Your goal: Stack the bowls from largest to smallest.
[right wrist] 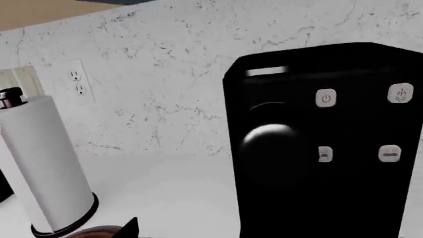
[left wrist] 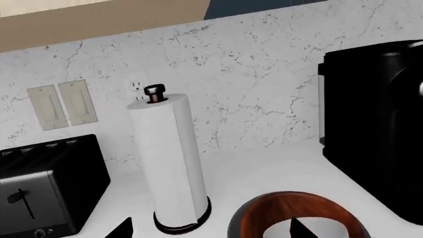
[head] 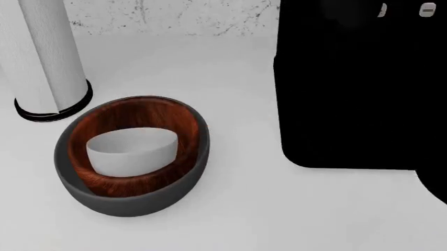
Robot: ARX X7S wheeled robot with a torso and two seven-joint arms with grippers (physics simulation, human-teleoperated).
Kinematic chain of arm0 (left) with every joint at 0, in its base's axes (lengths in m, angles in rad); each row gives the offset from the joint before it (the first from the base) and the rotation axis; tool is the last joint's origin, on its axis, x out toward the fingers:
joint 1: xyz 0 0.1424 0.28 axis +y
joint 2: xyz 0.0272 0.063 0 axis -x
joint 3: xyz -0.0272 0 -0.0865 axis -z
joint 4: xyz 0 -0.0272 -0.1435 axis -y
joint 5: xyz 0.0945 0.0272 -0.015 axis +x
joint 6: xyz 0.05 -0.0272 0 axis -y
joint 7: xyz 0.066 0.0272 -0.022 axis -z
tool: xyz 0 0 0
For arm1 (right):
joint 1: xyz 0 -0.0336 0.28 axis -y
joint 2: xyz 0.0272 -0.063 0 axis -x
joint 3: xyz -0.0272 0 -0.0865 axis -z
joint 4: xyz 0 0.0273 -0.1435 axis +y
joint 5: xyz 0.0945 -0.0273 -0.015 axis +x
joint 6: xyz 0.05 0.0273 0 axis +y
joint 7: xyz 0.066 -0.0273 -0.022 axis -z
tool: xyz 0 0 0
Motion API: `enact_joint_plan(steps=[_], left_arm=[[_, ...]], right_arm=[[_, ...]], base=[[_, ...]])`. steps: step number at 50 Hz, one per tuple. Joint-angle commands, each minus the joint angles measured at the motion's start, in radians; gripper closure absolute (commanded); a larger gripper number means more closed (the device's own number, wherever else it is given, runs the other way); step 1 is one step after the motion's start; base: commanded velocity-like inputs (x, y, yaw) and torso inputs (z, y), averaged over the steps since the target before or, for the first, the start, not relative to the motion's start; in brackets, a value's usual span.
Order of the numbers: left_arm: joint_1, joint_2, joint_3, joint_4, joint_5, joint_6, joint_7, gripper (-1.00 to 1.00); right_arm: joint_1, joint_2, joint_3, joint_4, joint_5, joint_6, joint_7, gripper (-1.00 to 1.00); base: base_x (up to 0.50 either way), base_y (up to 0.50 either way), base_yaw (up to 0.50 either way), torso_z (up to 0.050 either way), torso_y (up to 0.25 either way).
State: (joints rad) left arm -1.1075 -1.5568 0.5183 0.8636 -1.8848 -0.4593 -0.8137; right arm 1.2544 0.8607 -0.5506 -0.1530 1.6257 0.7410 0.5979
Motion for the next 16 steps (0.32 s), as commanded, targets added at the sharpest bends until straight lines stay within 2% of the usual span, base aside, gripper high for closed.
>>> enact_joint_plan(steps=[1, 4, 7, 16], left_arm=[[-0.337, 0.140, -0.159, -0.217, -0.346, -0.443, -0.020, -1.00], [-0.476, 0.217, -0.123, -0.327, -0.449, -0.525, -0.087, -1.00], [-0.651, 0.326, -0.041, -0.444, -0.472, -0.671, -0.160, -1.00], [-0.835, 0.472, 0.028, -0.660, -0.384, -0.823, -0.147, -1.00]], right_arm=[[0.126, 0.082, 0.031, 0.081, -0.064, 0.044, -0.081, -1.00], [0.184, 0.073, 0.026, 0.130, -0.074, 0.069, -0.092, -1.00], [0.198, 0.077, 0.013, 0.130, -0.099, 0.081, -0.108, -1.00], [0.300, 0.040, 0.002, 0.197, -0.115, 0.120, -0.120, -1.00]], base=[[0.00, 0.00, 0.00, 0.000, 0.000], [0.00, 0.00, 0.00, 0.000, 0.000], [0.00, 0.00, 0.00, 0.000, 0.000], [0.00, 0.00, 0.00, 0.000, 0.000]])
